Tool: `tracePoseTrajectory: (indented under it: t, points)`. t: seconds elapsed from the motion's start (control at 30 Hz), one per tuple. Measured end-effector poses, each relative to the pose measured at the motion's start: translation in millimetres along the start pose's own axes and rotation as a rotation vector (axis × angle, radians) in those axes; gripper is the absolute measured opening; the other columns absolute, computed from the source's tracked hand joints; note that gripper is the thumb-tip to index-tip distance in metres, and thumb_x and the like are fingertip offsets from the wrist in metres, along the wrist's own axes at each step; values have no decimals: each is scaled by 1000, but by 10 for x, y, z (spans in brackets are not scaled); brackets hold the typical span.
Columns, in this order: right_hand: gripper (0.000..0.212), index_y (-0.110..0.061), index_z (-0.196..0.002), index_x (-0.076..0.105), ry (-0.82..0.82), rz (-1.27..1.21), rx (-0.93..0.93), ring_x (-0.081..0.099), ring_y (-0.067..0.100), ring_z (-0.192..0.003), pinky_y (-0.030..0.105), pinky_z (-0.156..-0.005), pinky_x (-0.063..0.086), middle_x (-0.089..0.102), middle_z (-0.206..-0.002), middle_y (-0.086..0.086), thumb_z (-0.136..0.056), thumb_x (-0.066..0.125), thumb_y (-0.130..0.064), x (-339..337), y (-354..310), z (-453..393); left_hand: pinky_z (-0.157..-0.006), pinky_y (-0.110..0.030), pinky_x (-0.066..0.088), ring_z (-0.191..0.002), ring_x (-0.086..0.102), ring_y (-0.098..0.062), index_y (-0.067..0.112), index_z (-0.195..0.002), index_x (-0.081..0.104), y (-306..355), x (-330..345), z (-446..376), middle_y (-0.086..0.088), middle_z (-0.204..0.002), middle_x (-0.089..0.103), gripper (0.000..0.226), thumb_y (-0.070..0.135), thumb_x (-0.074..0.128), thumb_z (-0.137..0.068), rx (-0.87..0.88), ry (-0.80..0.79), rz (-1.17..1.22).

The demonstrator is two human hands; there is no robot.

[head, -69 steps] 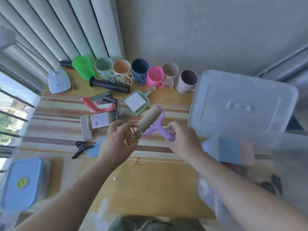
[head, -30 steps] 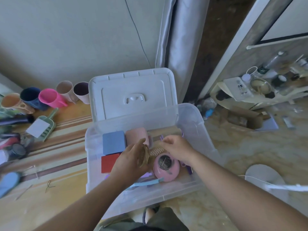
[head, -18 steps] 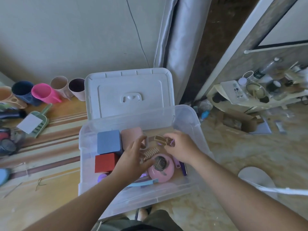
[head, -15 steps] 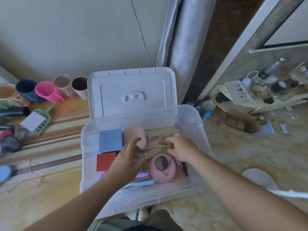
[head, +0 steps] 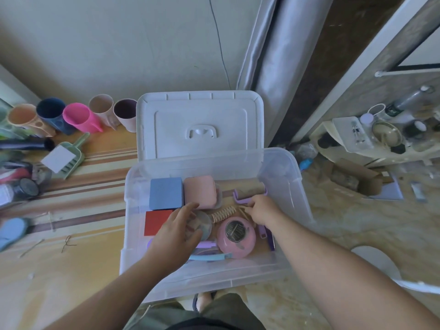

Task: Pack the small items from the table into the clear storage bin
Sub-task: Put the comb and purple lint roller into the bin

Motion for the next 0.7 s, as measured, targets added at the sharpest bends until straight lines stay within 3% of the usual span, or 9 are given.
tracePoseTrajectory:
  t: [0.1,0.17,0.2,0.27,0.37,0.43,0.5,0.6,0.7]
  points:
    - [40,-37,-68,55,-71,107,40,71,31,-88,24,-49,33,67,-99,13,-99,66,-14,18,10,24,-79,-18,54,-100,55,10,47,-144,38,27,7,-10,20,-121,52,57,38,65,-95,25,-5,-6]
    - [4,-25,-100,66,-81,122,83,66,30,-80,27,-47,35,62,-97,12,-102,65,-22,8,10,105,-72,-11,50,-106,50,13,51,-141,37,50,12,-19,21,-120,51,55,37,65,-95,51,-11,-12]
    - [19,-16,-118,62,-78,136,96,62,29,-76,29,-49,40,60,-97,11,-104,64,-28,34,40,106,-69,-8,49,-107,49,15,52,-140,37,60,13,-21,22,-119,51,54,36,65,-95,59,-14,-16]
    - [35,-12,-129,53,-97,142,92,62,30,-76,34,-58,51,60,-101,11,-103,62,-33,34,72,164,-67,-6,48,-107,48,16,53,-138,37,72,16,-22,22,-120,50,54,36,65,-96,66,-17,-20]
    - [24,-12,-110,58,-20,71,68,72,33,-82,39,-72,61,71,-96,11,-97,63,-32,-110,72,236,-69,-4,47,-109,48,16,51,-140,38,91,2,-26,22,-122,50,55,35,66,-96,80,-17,-12]
    - [15,-16,-88,61,-20,61,60,71,30,-82,31,-62,51,69,-80,6,-92,65,-30,-271,87,274,-72,-2,46,-110,47,16,49,-140,40,114,-16,-37,21,-121,50,54,33,65,-96,96,-14,7]
    - [18,-16,-76,59,-95,154,76,66,23,-67,28,-53,42,65,-71,2,-85,69,-29,-371,128,362,-71,-2,45,-108,48,16,47,-141,42,149,-28,-51,21,-120,51,53,31,65,-96,112,-16,10]
    - [22,-14,-76,58,-226,328,120,65,21,-53,26,-55,52,67,-63,4,-87,69,-31,-272,193,516,-70,-4,43,-106,48,18,44,-142,43,201,-25,-75,19,-119,52,52,31,65,-96,135,-29,13]
    - [24,-9,-95,63,-291,348,138,72,27,-66,31,-67,57,74,-80,10,-100,66,-32,-55,209,580,-70,-6,43,-105,50,17,45,-140,44,253,-13,-89,19,-121,53,50,33,64,-96,149,-48,27]
Point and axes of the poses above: each hand's wrist, its own z-axis away from the middle knuckle, its own x-axis out of the palm, y = z × x, the point moved 2 cm from there along -z, towards the middle knuckle
